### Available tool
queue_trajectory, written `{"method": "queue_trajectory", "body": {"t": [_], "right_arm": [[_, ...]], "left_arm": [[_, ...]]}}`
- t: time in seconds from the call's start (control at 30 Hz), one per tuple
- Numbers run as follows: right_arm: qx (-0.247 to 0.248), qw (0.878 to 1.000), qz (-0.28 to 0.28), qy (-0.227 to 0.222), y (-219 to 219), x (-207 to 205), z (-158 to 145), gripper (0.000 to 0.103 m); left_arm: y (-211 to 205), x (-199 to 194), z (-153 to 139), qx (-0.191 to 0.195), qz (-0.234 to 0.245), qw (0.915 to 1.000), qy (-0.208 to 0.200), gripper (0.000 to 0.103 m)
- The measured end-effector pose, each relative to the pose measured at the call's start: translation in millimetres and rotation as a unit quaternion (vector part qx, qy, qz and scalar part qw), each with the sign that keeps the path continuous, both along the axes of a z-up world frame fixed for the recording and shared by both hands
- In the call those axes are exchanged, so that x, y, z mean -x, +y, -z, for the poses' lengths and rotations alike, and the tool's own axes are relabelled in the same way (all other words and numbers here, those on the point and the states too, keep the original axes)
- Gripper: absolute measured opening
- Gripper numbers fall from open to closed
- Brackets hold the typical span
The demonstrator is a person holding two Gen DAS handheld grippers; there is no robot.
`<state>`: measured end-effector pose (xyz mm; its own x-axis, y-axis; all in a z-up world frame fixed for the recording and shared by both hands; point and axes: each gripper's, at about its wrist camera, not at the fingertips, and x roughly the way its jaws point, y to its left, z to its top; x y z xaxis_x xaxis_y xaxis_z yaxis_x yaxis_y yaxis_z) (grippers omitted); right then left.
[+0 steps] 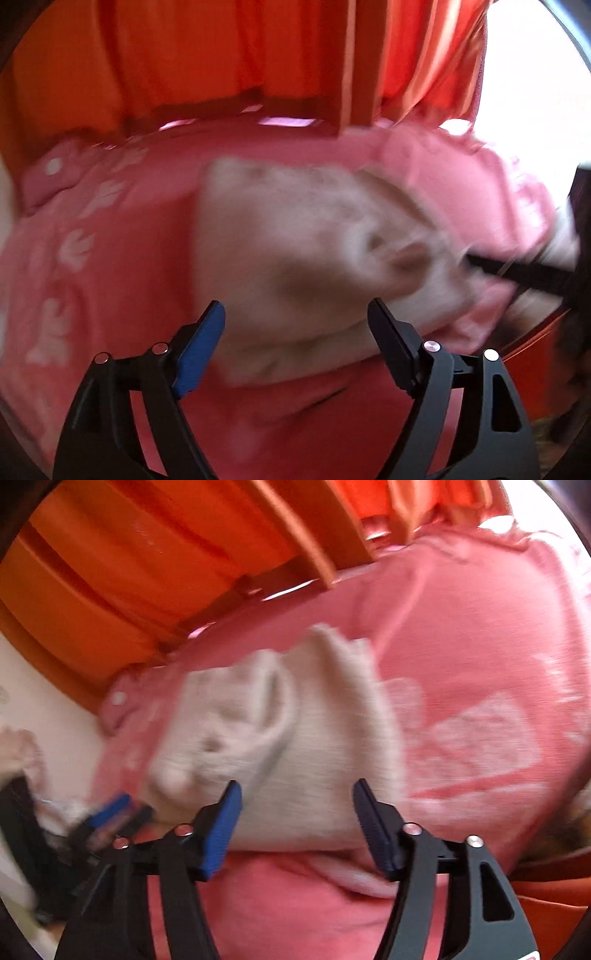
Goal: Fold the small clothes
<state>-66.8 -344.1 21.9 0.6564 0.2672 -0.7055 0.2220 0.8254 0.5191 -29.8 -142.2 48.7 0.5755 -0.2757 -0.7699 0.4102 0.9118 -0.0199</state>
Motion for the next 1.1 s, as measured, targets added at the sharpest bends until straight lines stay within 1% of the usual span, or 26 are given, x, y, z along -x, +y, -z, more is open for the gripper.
{"method": "queue_trajectory", "body": {"t": [0.07, 0.13, 0.17, 0.23, 0.27, 0.3, 0.33, 0.37, 0.4, 0.47, 0.5, 0.53, 0.57, 0.6, 0.63, 0.67, 0.7, 0.73, 0.77, 0.83, 0.87, 0.9, 0.93, 1.0, 1.03, 1.1], "right_arm": [[-0.033, 0.999, -0.014, 0.005, 9.3, -14.7, 2.6, 0.065], [-0.052, 0.998, -0.025, 0.014, 19.5, -26.8, 5.8, 0.066], [-0.053, 0.998, -0.03, 0.02, 25.7, -35.1, 8.4, 0.066], [-0.02, 0.999, -0.042, 0.026, 39.5, -54.3, 13.7, 0.065], [-0.003, 0.999, -0.046, 0.027, 44.3, -58.0, 13.3, 0.056], [0.018, 0.999, -0.04, 0.029, 46.5, -62.9, 11.1, 0.02], [0.017, 0.999, -0.032, 0.012, 44.0, -61.2, 0.5, 0.019], [0.005, 0.999, -0.026, -0.022, 39.0, -53.8, -13.3, 0.017], [0.0, 0.998, -0.021, -0.067, 33.6, -41.0, -34.5, 0.014], [0.009, 0.993, -0.005, -0.117, 25.3, -15.9, -62.9, 0.01], [0.017, 0.992, 0.007, -0.127, 21.0, -3.6, -67.5, 0.008], [0.039, 0.992, 0.026, -0.121, 16.5, 4.6, -63.0, 0.0], [0.064, 0.992, 0.042, -0.101, 10.2, 7.9, -51.2, 0.0], [0.088, 0.993, 0.052, -0.065, 3.3, 5.5, -31.3, 0.0], [0.101, 0.993, 0.062, 0.007, -9.7, -2.5, 7.7, 0.0], [0.104, 0.99, 0.072, 0.055, -17.9, -4.7, 30.4, 0.0], [0.082, 0.99, 0.087, 0.078, -26.2, 0.9, 46.3, 0.0], [0.038, 0.993, 0.095, 0.063, -32.3, 10.1, 47.8, 0.0], [0.005, 0.995, 0.092, 0.038, -33.7, 17.8, 39.3, 0.003], [0.011, 0.996, 0.084, 0.0, -26.1, 21.4, 14.2, 0.018], [0.018, 0.998, 0.066, -0.013, -19.4, 17.4, 3.4, 0.025], [0.017, 0.999, 0.046, -0.021, -12.2, 13.0, -2.1, 0.052], [0.007, 0.999, 0.026, -0.024, -2.5, 5.5, -6.0, 0.069], [-0.021, 1.0, -0.008, -0.016, 10.6, -5.5, -3.0, 0.069], [-0.048, 0.998, -0.027, -0.007, 19.5, -14.0, 4.2, 0.07], [-0.069, 0.997, -0.039, 0.019, 31.5, -26.2, 22.7, 0.071]], "left_arm": [[8.0, -1.5, 20.1, -0.032, -0.012, 0.9992, 0.02, 0.077], [9.1, -2.9, 31.8, -0.046, -0.02, 0.9984, 0.025, 0.077], [11.1, -4.1, 35.3, -0.048, -0.026, 0.9982, 0.025, 0.077], [11.9, -7.3, 39.0, -0.038, -0.036, 0.9983, 0.025, 0.071], [16.1, -8.8, 40.4, -0.032, -0.038, 0.9982, 0.033, 0.057], [26.0, -7.5, 39.8, -0.007, -0.036, 0.9979, 0.052, 0.048], [29.2, -7.9, 39.0, 0.008, -0.044, 0.997, 0.064, 0.045], [32.3, -9.3, 35.8, 0.02, -0.053, 0.9962, 0.066, 0.034], [33.0, -9.2, 32.9, 0.021, -0.053, 0.9961, 0.068, 0.032], [33.9, -6.2, 30.5, 0.033, -0.046, 0.9954, 0.077, 0.029], [33.3, -5.3, 30.5, 0.033, -0.044, 0.9953, 0.08, 0.027], [32.0, -5.0, 31.9, 0.027, -0.044, 0.9953, 0.082, 0.026], [30.4, -5.5, 35.2, 0.013, -0.051, 0.9951, 0.084, 0.023], [30.6, -7.2, 42.6, 0.006, -0.062, 0.9936, 0.094, 0.023], [32.2, -7.9, 47.9, 0.011, -0.068, 0.9923, 0.103, 0.023], [33.1, -6.6, 49.8, 0.014, -0.071, 0.9918, 0.105, 0.023], [31.8, -5.9, 47.8, 0.012, -0.071, 0.992, 0.103, 0.023], [30.3, -3.1, 44.2, 0.008, -0.069, 0.9927, 0.098, 0.024], [29.5, -0.8, 40.7, 0.004, -0.066, 0.9934, 0.094, 0.025], [31.5, 2.3, 36.7, 0.008, -0.065, 0.9936, 0.092, 0.026], [33.1, 3.3, 37.3, 0.012, -0.068, 0.9932, 0.094, 0.026], [34.1, 2.2, 38.8, 0.013, -0.07, 0.9929, 0.095, 0.026], [33.5, 1.6, 40.9, 0.011, -0.072, 0.9925, 0.098, 0.026], [32.8, 0.6, 43.2, 0.006, -0.072, 0.9926, 0.098, 0.026], [33.9, -3.6, 43.5, 0.005, -0.072, 0.9927, 0.097, 0.026], [34.1, -3.5, 43.4, 0.003, -0.072, 0.9927, 0.097, 0.026]]}}
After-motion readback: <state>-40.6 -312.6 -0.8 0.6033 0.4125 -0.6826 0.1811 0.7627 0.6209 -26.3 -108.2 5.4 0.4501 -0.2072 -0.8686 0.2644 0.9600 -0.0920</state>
